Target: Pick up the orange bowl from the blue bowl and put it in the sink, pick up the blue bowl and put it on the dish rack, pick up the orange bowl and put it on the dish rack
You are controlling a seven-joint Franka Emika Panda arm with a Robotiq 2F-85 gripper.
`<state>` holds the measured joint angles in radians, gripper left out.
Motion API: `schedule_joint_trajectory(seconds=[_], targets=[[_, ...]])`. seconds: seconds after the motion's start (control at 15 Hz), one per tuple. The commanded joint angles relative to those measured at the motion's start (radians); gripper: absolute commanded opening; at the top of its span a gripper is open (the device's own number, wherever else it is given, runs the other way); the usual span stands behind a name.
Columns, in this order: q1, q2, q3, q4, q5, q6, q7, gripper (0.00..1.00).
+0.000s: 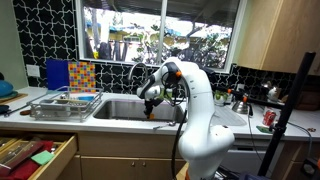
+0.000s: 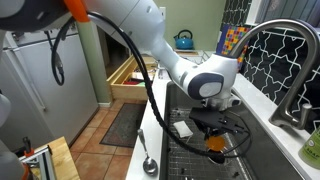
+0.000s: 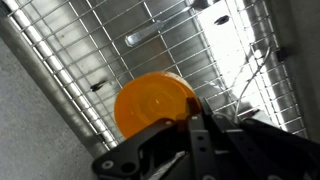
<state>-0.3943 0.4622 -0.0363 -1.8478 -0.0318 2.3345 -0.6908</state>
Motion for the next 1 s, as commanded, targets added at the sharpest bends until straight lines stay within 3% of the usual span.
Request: schedule_joint_trajectory(seconds=[0.0,0.2,0.27,0.73,0.93], targets=[[0.052,-0.145,0.001,-0.141,-0.004,0.022,-0.044,0.01],[0.088,-0.211,0.014,-0.176,0.028,0.002,-0.085,0.01],[0.096,-0.147,-0.009,-0.109,0.017,-0.003,-0.048,0.04],[0.115,-0.196,-0.009,-0.150,0.019,-0.004,-0.064,0.01],[0.125,-0.224,0.059,-0.131,0.159,0.024,-0.189,0.01]])
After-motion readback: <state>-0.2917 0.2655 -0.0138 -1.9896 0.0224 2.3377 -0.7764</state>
